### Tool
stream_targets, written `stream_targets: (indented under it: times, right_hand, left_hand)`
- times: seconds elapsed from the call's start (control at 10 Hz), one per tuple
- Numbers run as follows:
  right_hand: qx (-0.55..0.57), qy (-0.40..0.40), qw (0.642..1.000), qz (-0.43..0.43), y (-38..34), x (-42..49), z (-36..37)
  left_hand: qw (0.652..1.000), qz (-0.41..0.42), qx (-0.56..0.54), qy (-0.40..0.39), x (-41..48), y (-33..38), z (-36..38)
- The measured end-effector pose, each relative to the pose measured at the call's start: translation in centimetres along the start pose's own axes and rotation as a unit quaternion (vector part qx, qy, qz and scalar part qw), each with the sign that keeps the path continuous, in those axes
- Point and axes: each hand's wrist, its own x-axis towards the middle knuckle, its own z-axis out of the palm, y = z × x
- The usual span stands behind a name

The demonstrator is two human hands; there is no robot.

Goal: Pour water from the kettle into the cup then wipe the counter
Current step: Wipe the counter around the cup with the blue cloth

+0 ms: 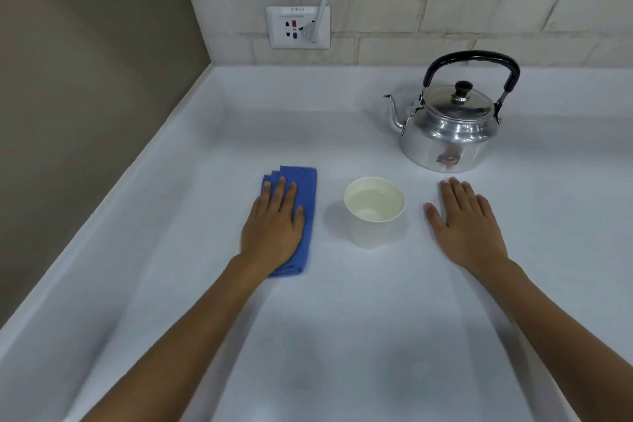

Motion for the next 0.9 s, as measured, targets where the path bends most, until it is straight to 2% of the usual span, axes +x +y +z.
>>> stream_targets:
  times: [0.1, 0.2, 0.3, 0.4, 0.6, 0.7, 0.8, 0.9]
  right_hand:
    - [0.006, -0.003, 1.000, -0.001, 0.0, 0.1, -0.1]
    - [0.009, -0.006, 1.000, -0.002, 0.0, 0.1, -0.1]
    - [0.009, -0.010, 1.000, 0.001, 0.2, 0.0, -0.1]
    - [0.011, -0.016, 1.000, 0.003, 0.3, 0.1, -0.2]
    - [0.017, -0.010, 1.000, 0.004, 0.3, 0.1, 0.0]
    - [0.017, -0.010, 1.000, 0.006, 0.2, 0.3, 0.0]
    - [0.017, -0.007, 1.000, 0.007, 0.1, 0.3, 0.0]
    - [0.019, -0.006, 1.000, 0.006, 0.2, 0.1, -0.1]
  left_hand:
    - [0.999, -0.034, 0.014, 0.010, 0.5, 1.7, 0.5]
    - [1.000, 0.006, 0.003, 0.027, -3.0, 2.0, 1.1]
    - [0.996, 0.082, -0.006, 0.031, -8.1, 1.4, 0.8]
    - [0.995, 0.095, 0.022, 0.017, -9.9, -1.2, -0.4]
    - [0.999, -0.031, 0.020, 0.006, -4.6, -3.7, -1.7]
    - [0.998, -0.037, 0.041, 0.035, -4.7, -1.8, -0.7]
    - [0.998, 0.009, 0.022, 0.054, -7.5, 0.9, 0.5]
    - [0.994, 0.096, 0.005, 0.043, -11.6, 3.2, 0.8]
